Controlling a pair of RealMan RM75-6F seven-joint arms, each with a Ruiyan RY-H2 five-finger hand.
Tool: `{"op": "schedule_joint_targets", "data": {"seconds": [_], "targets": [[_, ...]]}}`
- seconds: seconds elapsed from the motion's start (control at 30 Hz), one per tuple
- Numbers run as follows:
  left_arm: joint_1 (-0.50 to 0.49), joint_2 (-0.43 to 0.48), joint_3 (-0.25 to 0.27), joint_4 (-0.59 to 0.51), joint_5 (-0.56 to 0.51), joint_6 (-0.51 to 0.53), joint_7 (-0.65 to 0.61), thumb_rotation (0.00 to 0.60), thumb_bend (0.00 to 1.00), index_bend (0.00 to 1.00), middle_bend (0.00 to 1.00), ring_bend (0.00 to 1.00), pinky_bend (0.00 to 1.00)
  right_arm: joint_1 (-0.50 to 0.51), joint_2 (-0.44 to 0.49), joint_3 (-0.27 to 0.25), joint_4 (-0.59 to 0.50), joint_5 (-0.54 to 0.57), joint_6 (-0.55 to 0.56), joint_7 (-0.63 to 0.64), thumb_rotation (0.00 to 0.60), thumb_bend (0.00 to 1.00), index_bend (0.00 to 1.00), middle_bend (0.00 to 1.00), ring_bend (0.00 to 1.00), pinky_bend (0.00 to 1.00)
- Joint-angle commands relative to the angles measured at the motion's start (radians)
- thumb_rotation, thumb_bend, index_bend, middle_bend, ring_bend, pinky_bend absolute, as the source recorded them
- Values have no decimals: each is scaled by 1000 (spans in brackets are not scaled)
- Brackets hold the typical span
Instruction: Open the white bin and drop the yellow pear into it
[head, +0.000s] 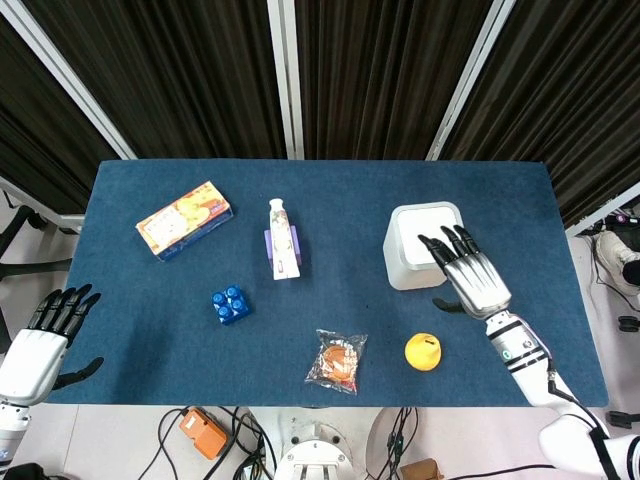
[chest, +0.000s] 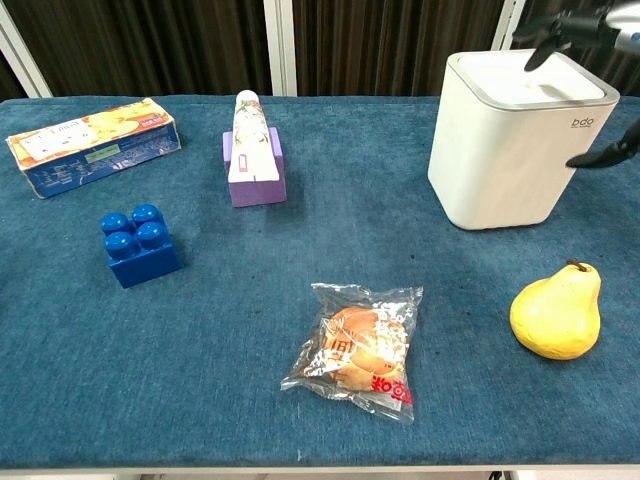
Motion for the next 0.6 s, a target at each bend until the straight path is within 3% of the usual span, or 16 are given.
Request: {"op": "schedule_joint_targets", "data": {"seconds": [0.03,0.27,0.43,0.6], "targets": [[1,-1,1,1,3,3,0,600,137,0,0,0,33,8,-12,-22,16,-6,-7,-4,600,293,0,265,0,0],[4,-1,3,3,7,10,-1,600,137,0,0,0,33,12,-27,-42,36,7,3,-10,600,293,0,289,19,0],[4,-1,1,5,5,11,-4,600,138,0,0,0,33,-20,-8,-40,31,-65,114,52,600,293,0,279,19,0],[1,-2,1,2,4,3,2,600,137,0,0,0,33,-76,16,-60,39,-186,270,116,600,293,0,175,9,0]]}}
